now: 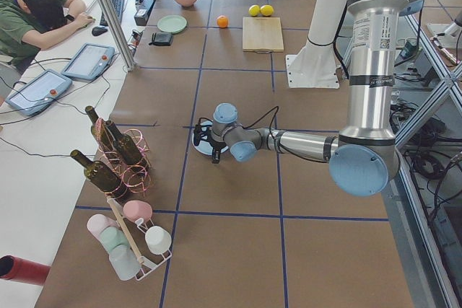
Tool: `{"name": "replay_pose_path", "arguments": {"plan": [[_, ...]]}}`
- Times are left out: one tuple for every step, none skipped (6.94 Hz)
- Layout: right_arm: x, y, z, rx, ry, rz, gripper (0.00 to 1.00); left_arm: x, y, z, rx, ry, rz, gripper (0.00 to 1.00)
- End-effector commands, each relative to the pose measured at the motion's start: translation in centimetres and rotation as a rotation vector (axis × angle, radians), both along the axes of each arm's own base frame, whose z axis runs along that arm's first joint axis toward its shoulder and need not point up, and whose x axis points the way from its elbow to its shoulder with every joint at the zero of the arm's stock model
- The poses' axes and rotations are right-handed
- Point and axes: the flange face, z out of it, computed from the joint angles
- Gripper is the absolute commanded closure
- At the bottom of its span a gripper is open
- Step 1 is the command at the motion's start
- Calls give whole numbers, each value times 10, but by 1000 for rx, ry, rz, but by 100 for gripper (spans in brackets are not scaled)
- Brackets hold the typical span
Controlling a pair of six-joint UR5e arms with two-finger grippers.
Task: Pick orange to plate
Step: 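Move the left gripper to the edge of the light blue plate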
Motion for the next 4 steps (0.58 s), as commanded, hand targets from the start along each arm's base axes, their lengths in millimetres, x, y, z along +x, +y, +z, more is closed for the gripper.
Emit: {"name": "replay_pose_path", "arguments": {"plan": [[0, 0, 0, 0, 0, 0, 0, 1, 0, -2, -2, 4, -3, 73], [0, 1, 0, 0, 0, 0, 0, 1, 0, -3, 0, 5, -3, 89], [0, 0, -1, 0, 0, 1, 0, 1, 0, -7, 4, 10, -4, 100], [0, 1, 0, -4, 0, 3, 0, 1, 0, -8, 7, 12, -4, 100]]}}
